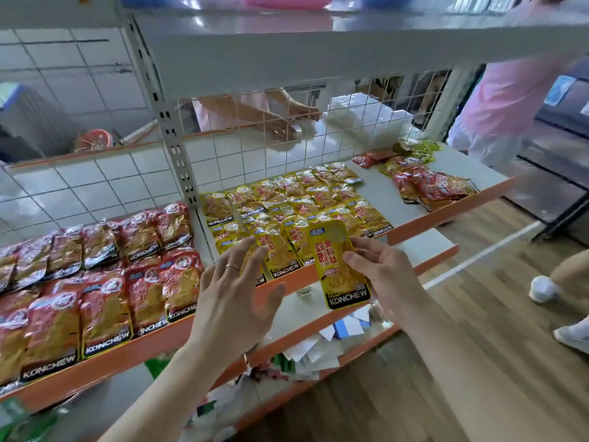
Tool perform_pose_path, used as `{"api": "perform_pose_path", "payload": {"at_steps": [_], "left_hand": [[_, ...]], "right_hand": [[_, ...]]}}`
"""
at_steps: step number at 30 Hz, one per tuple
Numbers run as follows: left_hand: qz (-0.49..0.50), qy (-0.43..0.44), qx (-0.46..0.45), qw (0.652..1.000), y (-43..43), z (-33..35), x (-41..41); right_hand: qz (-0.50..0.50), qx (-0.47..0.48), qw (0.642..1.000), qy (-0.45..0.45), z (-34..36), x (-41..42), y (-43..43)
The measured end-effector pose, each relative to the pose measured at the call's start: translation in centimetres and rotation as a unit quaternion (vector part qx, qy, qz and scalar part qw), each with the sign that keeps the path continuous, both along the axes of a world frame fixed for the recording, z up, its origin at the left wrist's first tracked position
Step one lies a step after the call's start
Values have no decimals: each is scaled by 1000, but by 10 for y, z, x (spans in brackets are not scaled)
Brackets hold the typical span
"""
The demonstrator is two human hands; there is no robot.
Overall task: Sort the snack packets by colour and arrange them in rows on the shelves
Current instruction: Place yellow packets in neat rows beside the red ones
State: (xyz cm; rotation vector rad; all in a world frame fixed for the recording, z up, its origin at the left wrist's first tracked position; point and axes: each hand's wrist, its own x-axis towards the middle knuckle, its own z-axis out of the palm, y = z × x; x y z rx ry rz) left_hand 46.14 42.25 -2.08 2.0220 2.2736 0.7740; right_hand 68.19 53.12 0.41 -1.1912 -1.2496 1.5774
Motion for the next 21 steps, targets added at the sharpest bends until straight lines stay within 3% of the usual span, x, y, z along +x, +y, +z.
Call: {"api": "perform_pose_path", "payload": {"at_steps": [11,21], "left_hand": [[-67,39,-39,996,73,-12,5],[-69,-4,-43,997,120,-7,33]], "right_hand": [[-40,3,999,11,9,11,61],[-44,53,997,-20,10,30,113]]}}
